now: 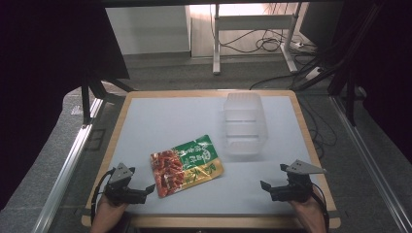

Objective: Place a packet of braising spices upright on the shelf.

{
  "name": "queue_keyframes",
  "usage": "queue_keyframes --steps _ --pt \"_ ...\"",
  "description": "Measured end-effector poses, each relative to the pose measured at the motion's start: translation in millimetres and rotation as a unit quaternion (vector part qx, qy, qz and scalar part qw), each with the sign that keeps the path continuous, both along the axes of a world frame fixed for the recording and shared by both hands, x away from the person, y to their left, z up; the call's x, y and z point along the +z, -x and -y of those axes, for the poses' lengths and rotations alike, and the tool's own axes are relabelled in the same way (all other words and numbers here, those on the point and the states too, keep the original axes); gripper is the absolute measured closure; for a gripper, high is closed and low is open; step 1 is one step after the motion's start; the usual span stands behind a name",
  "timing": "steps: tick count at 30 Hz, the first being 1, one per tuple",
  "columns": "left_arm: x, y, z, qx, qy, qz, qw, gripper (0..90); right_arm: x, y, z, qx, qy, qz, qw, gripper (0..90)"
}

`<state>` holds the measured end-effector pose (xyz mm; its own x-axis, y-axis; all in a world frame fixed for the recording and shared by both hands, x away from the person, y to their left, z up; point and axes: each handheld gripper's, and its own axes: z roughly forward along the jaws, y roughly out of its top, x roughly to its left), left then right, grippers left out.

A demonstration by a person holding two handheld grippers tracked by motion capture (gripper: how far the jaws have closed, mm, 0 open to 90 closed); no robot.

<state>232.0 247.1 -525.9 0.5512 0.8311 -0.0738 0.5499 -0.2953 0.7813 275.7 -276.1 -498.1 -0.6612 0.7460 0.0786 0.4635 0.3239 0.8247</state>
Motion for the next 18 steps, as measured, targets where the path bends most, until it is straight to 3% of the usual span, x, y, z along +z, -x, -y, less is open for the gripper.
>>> queue_keyframes --steps 4,18 --pt "0.0 -0.1 0.0 0.000 0.000 0.000 1.0000 0.8 -2.9 -4.0 -5.6 0.008 -0.004 -0.012 0.9999 0.0" --pt "-0.2 -0.4 -1.1 0.005 0.005 -0.001 1.0000 0.8 -5.5 -13.2 -29.4 0.042 0.011 -0.013 0.9990 0.6"
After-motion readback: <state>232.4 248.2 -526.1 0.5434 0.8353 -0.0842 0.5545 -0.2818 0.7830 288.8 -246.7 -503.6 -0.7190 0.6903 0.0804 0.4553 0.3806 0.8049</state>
